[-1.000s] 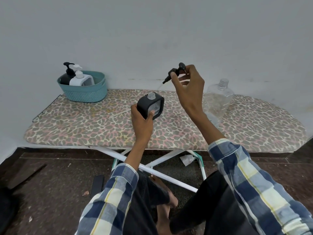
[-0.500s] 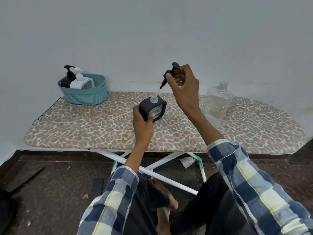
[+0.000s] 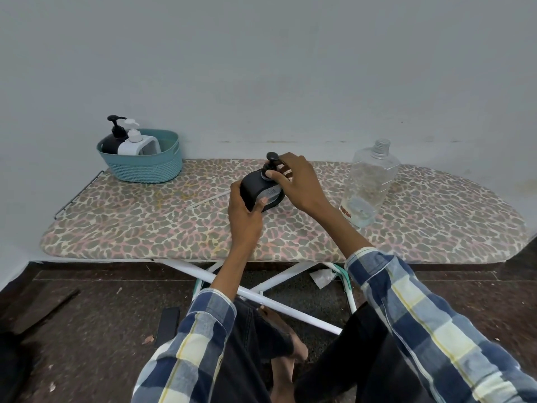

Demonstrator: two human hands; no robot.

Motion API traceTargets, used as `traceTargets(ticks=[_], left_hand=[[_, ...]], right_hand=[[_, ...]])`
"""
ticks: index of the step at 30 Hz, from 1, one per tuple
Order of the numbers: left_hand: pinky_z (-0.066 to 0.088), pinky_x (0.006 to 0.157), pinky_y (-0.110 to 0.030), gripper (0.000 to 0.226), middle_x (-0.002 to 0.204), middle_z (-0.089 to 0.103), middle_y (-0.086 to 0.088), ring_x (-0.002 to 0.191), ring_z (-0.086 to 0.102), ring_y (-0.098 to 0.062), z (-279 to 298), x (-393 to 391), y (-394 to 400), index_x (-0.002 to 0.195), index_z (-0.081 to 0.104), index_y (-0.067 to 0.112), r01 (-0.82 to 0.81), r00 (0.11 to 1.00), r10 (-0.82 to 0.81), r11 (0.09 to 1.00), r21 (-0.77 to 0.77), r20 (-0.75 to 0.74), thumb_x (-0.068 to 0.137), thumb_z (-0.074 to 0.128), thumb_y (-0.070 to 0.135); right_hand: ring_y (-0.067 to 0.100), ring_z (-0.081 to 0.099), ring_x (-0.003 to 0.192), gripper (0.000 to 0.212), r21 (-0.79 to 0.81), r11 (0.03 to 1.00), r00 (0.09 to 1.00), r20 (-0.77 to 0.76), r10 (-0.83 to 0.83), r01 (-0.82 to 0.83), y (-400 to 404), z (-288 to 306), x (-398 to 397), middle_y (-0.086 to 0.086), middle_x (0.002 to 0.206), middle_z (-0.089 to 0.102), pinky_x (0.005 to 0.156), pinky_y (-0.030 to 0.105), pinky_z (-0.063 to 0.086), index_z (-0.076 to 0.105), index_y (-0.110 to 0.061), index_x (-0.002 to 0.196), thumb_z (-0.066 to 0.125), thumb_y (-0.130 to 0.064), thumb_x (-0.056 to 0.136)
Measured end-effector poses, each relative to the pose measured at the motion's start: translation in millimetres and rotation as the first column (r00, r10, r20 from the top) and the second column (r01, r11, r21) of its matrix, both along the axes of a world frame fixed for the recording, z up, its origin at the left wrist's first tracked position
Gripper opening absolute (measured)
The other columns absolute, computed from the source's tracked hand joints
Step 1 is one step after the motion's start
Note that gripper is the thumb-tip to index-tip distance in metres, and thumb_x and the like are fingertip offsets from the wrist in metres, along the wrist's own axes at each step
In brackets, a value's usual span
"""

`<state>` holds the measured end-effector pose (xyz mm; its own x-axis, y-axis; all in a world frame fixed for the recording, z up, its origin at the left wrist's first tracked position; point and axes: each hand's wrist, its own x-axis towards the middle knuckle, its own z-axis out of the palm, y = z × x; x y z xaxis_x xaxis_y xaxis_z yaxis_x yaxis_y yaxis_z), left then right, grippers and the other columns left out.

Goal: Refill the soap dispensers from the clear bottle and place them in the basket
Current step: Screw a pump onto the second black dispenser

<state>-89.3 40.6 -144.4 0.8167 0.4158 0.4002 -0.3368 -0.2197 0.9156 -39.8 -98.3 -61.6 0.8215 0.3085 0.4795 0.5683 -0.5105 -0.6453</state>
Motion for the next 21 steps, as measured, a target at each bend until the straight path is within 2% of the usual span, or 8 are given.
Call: traceTargets(ticks=[1, 4, 6, 8, 11, 15, 18, 21], left_hand=[[0.053, 0.086, -0.012, 0.046, 0.124, 0.062, 0.006, 0.113, 0.064, -0.001, 0.2, 0.1, 0.0, 0.133, 0.047, 0.034, -0.003, 1.0, 0.003, 1.0, 0.002, -0.007, 0.101, 0.07, 0.01], [0.053, 0.084, -0.011, 0.045, 0.12, 0.061, 0.013, 0.11, 0.063, 0.004, -0.7, 1.0, -0.4, 0.132, 0.046, 0.034, -0.015, 1.0, 0.015, 1.0, 0.009, -0.025, 0.101, 0.07, 0.01], [0.052, 0.084, -0.011, 0.045, 0.12, 0.061, 0.011, 0.11, 0.063, 0.003, -1.9, 1.7, -0.4, 0.133, 0.046, 0.033, -0.022, 0.999, 0.022, 1.0, 0.015, -0.028, 0.101, 0.07, 0.01], [0.052, 0.087, -0.013, 0.046, 0.124, 0.062, 0.008, 0.113, 0.064, -0.001, -2.2, 2.7, 0.2, 0.134, 0.046, 0.033, -0.021, 0.999, 0.021, 1.0, 0.001, -0.031, 0.102, 0.069, 0.009], [0.053, 0.087, -0.017, 0.047, 0.123, 0.061, 0.011, 0.114, 0.064, -0.004, -1.1, 2.9, 0.5, 0.134, 0.044, 0.035, -0.015, 0.999, 0.013, 1.0, -0.022, -0.053, 0.103, 0.067, 0.008], [0.052, 0.089, -0.02, 0.046, 0.122, 0.061, 0.011, 0.113, 0.063, -0.002, -2.5, 4.0, -0.2, 0.131, 0.044, 0.035, -0.026, 0.997, 0.024, 0.999, -0.023, -0.07, 0.102, 0.066, 0.007], [0.054, 0.09, -0.025, 0.047, 0.122, 0.061, 0.01, 0.113, 0.064, -0.005, -4.0, 5.4, 0.0, 0.132, 0.043, 0.036, -0.03, 0.997, 0.029, 0.999, -0.016, -0.069, 0.102, 0.067, 0.008], [0.056, 0.093, -0.029, 0.046, 0.126, 0.062, 0.006, 0.115, 0.064, -0.011, -4.9, 5.8, 0.2, 0.132, 0.044, 0.038, -0.026, 0.998, 0.026, 1.0, -0.005, -0.058, 0.103, 0.067, 0.011]], right_hand=[[0.012, 0.054, 0.093, 0.025, -0.004, 1.0, 1.0, 0.0, -0.009, 0.009, 0.9, 0.8, 1.9, 0.007, 0.114, 0.071, 0.086, 0.014, 0.046, 0.073, -0.01, 0.12, 0.071, -0.027, 0.102], [0.014, 0.063, 0.09, 0.029, 0.061, 0.996, 0.997, -0.041, -0.063, 0.065, 6.8, -3.0, 6.0, -0.001, 0.104, 0.07, 0.082, 0.032, 0.055, 0.071, -0.013, 0.108, 0.08, -0.037, 0.094], [0.016, 0.067, 0.09, 0.037, 0.14, 0.986, 0.994, -0.062, -0.086, 0.094, 10.1, -9.1, 6.1, -0.003, 0.099, 0.069, 0.079, 0.032, 0.056, 0.064, -0.015, 0.1, 0.086, -0.043, 0.088], [0.014, 0.067, 0.097, 0.044, 0.187, 0.981, 0.996, -0.079, -0.035, 0.049, 10.8, -11.5, 4.1, -0.002, 0.103, 0.069, 0.085, 0.029, 0.056, 0.061, -0.014, 0.107, 0.087, -0.043, 0.087], [0.016, 0.065, 0.112, 0.043, 0.145, 0.988, 0.991, -0.119, 0.063, -0.046, 10.1, -9.0, 6.5, -0.001, 0.121, 0.068, 0.098, 0.026, 0.053, 0.062, -0.016, 0.133, 0.078, -0.031, 0.096], [0.034, 0.056, 0.122, 0.034, 0.042, 0.999, 0.992, -0.126, 0.018, -0.013, 14.6, -14.3, 12.5, 0.005, 0.126, 0.063, 0.109, 0.053, 0.047, 0.066, -0.018, 0.137, 0.06, -0.016, 0.103], [0.026, 0.064, 0.114, 0.024, 0.175, 0.984, 0.991, -0.132, 0.0, 0.024, 19.0, -16.4, 8.2, 0.005, 0.12, 0.068, 0.102, 0.046, 0.054, 0.067, -0.012, 0.121, 0.073, -0.017, 0.098], [0.018, 0.063, 0.098, 0.04, 0.259, 0.963, 0.991, -0.132, -0.034, 0.068, 22.6, -18.9, 5.4, 0.005, 0.108, 0.064, 0.086, 0.033, 0.054, 0.058, -0.009, 0.108, 0.086, -0.029, 0.087]])
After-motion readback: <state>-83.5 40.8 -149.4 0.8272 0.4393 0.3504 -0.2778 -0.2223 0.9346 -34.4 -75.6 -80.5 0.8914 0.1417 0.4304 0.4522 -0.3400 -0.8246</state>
